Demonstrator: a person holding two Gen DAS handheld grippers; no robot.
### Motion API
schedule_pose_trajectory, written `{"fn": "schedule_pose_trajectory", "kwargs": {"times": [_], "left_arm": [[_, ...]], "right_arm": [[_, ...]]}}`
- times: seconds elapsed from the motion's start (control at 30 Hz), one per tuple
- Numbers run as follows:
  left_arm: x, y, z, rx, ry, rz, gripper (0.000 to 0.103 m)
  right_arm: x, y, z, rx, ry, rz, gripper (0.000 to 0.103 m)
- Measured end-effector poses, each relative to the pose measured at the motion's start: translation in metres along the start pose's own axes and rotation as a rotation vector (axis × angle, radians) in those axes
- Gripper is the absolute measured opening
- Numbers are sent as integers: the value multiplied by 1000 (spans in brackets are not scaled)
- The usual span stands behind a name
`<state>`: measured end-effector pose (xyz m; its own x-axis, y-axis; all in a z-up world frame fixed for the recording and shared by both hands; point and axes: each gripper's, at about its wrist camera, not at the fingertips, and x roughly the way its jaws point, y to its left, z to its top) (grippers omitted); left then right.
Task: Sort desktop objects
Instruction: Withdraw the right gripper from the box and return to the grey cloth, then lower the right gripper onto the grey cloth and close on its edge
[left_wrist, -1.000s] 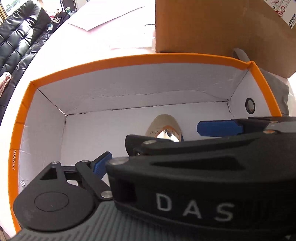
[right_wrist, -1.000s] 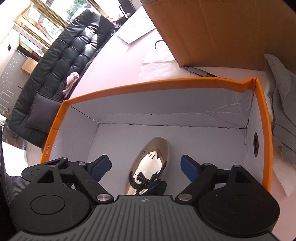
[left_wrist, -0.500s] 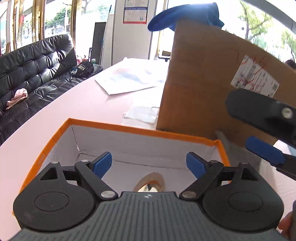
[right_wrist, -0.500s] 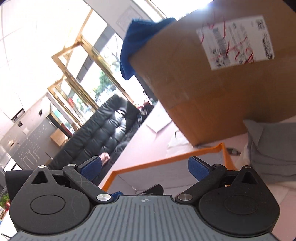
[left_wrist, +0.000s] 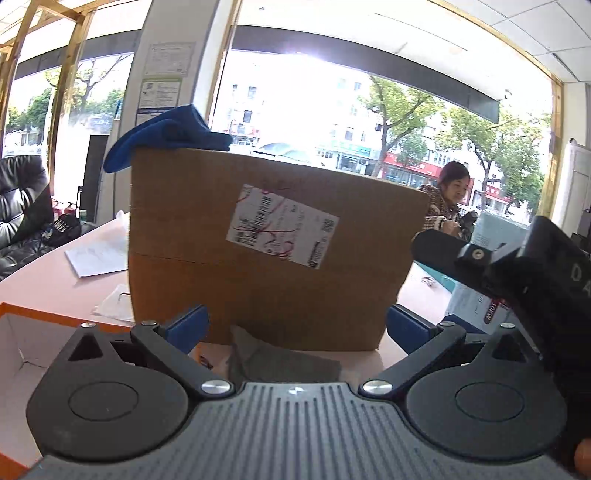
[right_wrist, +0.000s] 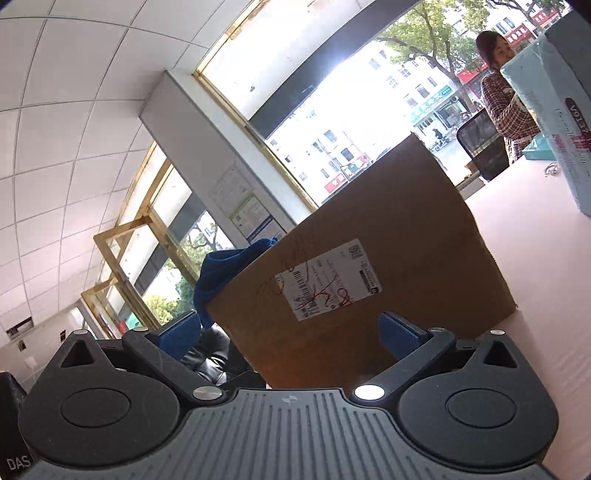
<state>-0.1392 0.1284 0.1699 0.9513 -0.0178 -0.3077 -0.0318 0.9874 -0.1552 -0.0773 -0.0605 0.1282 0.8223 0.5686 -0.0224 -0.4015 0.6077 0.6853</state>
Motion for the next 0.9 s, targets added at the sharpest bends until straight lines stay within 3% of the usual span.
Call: {"fn": "schedule_pose_trajectory", "kwargs": {"times": [0.13, 0.3, 0.4, 0.5, 0.6, 0.8, 0.9], "left_arm": [[26, -26, -13, 9, 63, -39, 103], [62, -26, -32, -165, 64, -64, 103], [91, -29, -41, -116, 97, -43, 103], [122, -27, -50, -29, 155, 3, 103], [151, -10, -61, -33, 244, 47, 103], [186, 20, -84, -148, 406, 70, 103], [187, 28, -90, -152, 394, 97, 103]], "right_arm": [[-15, -29, 5, 81, -26, -41, 103], [-26, -59, 14, 150, -112, -101, 103], [-25, -90, 14, 198, -172, -112, 103], [-9, -125, 13, 204, -158, -133, 103], [14, -158, 16, 260, -42, -160, 103], [59, -182, 2, 410, 244, 63, 103], [78, -173, -4, 386, 331, 107, 103]]}}
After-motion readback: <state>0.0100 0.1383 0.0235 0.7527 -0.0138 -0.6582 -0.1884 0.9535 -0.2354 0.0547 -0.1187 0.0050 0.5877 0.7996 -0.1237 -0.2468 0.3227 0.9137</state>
